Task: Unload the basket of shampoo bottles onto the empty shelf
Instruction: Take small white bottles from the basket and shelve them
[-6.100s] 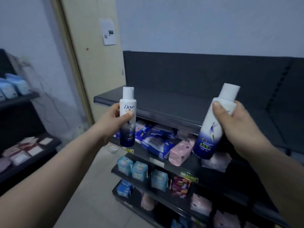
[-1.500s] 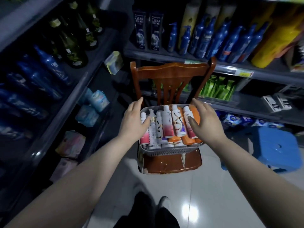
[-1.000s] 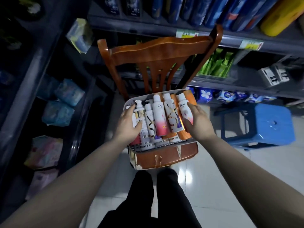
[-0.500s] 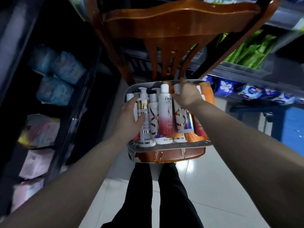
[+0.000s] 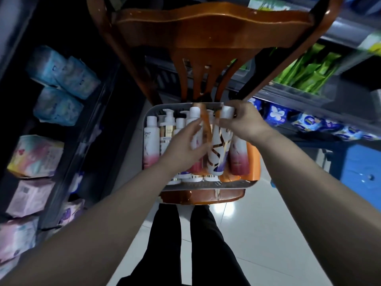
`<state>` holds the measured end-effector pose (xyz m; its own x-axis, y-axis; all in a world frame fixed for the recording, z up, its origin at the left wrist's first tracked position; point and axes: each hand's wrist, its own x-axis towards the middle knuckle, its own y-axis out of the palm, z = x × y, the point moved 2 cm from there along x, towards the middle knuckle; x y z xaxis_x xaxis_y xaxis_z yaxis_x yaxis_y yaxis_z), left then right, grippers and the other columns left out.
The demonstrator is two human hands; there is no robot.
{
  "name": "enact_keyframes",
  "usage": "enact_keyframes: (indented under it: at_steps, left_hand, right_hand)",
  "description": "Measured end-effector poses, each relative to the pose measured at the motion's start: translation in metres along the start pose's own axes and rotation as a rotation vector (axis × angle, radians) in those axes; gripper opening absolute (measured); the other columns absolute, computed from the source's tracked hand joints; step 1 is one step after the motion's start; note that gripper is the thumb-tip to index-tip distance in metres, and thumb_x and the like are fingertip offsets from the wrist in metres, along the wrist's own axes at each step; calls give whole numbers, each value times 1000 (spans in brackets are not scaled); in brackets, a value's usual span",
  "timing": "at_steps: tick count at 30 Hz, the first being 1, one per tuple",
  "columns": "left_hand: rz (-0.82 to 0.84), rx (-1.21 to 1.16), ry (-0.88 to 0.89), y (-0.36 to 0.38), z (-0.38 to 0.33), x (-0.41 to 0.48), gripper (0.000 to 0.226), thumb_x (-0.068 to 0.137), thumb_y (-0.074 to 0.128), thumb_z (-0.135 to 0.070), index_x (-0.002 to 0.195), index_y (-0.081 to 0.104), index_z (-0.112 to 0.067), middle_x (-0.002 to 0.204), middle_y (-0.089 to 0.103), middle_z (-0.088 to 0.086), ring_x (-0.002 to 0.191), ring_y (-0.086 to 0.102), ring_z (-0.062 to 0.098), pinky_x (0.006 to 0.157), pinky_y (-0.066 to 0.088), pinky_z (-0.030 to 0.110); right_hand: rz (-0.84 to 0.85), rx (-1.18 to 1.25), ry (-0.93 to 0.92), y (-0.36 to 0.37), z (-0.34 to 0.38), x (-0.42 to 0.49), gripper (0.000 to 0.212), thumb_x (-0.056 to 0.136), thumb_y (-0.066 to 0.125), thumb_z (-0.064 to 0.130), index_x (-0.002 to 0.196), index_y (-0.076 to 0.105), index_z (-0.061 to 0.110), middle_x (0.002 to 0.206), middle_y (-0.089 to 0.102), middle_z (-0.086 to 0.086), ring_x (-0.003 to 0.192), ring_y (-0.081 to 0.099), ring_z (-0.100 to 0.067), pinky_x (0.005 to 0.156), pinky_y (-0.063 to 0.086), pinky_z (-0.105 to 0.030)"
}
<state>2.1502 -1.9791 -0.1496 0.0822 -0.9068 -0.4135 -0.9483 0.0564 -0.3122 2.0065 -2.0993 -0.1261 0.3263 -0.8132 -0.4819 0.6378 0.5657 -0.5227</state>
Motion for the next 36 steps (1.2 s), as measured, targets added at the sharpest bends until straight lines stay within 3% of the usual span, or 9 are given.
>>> enact_keyframes:
  at_steps: [4, 7, 12, 15, 17, 23, 29, 33, 36]
  left_hand:
    - [11, -17, 3, 29, -30, 7, 62, 84, 67, -45, 134, 31, -46, 100, 55, -45, 92, 54, -21, 65, 38, -2]
    - [-73, -84, -34, 22, -30, 10, 47, 85, 67, -33, 125, 43, -41, 98, 62, -29, 87, 59, -17, 62, 42, 0]
    - [-188, -251, -187, -6, -10, 4, 40, 89, 63, -18, 120, 44, -36, 108, 61, -16, 102, 64, 10, 85, 55, 36]
    - [-220, -379, -213, -13, -1, -5, 38, 91, 58, -13, 121, 47, -34, 107, 66, -11, 93, 69, 7, 83, 58, 40]
    - [-243, -411, -199, -16, 2, -12, 36, 93, 60, -19, 126, 50, -27, 111, 68, -5, 99, 68, 11, 86, 57, 41]
    - [-398, -468, -122, -37, -5, -46, 18, 87, 66, -35, 105, 63, -38, 100, 74, -4, 92, 71, 16, 75, 59, 35]
    - [-595, -457, -52, -98, -24, -108, 7, 96, 56, -25, 101, 60, -28, 87, 72, -8, 81, 69, 7, 67, 54, 25]
    - [-733, -421, -12, -144, -42, -165, 8, 98, 52, -27, 100, 60, -28, 95, 72, -7, 87, 68, 10, 70, 54, 20]
    - [-846, -432, -2, -174, -54, -216, 8, 99, 50, -26, 100, 58, -26, 103, 70, 2, 95, 66, 19, 85, 53, 36]
  right_hand:
    - [-19, 187, -52, -12, 11, -8, 63, 80, 77, 28, 135, 50, 10, 124, 63, -9, 113, 60, -20, 96, 50, -40]
    - [-84, 358, 15, -25, -1, -8, 63, 95, 56, 34, 148, 30, 13, 138, 52, -15, 120, 54, -24, 104, 43, -43]
    - [70, -443, 142, -2, -51, -10, 60, 95, 48, 41, 144, 30, 11, 138, 45, -20, 117, 51, -37, 91, 43, -38]
    - [12, -657, 138, 23, -61, -10, 84, 90, 53, 50, 152, 10, 13, 147, 31, -18, 119, 50, -36, 83, 46, -38]
    - [-34, -724, 104, 31, -63, -9, 89, 88, 55, 49, 152, 4, 14, 143, 37, -18, 115, 52, -35, 78, 46, -37]
    - [-44, -356, 3, 20, -48, -22, 77, 83, 66, 37, 147, 26, 19, 121, 54, -13, 105, 56, -33, 77, 42, -32]
    - [-61, -73, -247, -11, 33, -62, 61, 84, 65, 20, 136, 34, 24, 112, 57, -3, 102, 56, -23, 80, 47, -35]
    - [-12, 23, -463, -14, 115, -99, 66, 83, 71, 16, 137, 35, 25, 94, 58, 16, 81, 55, 2, 65, 40, -9]
    - [70, 64, -638, 1, 177, -131, 65, 82, 72, 14, 136, 37, 24, 92, 57, 15, 80, 57, -5, 73, 43, -24]
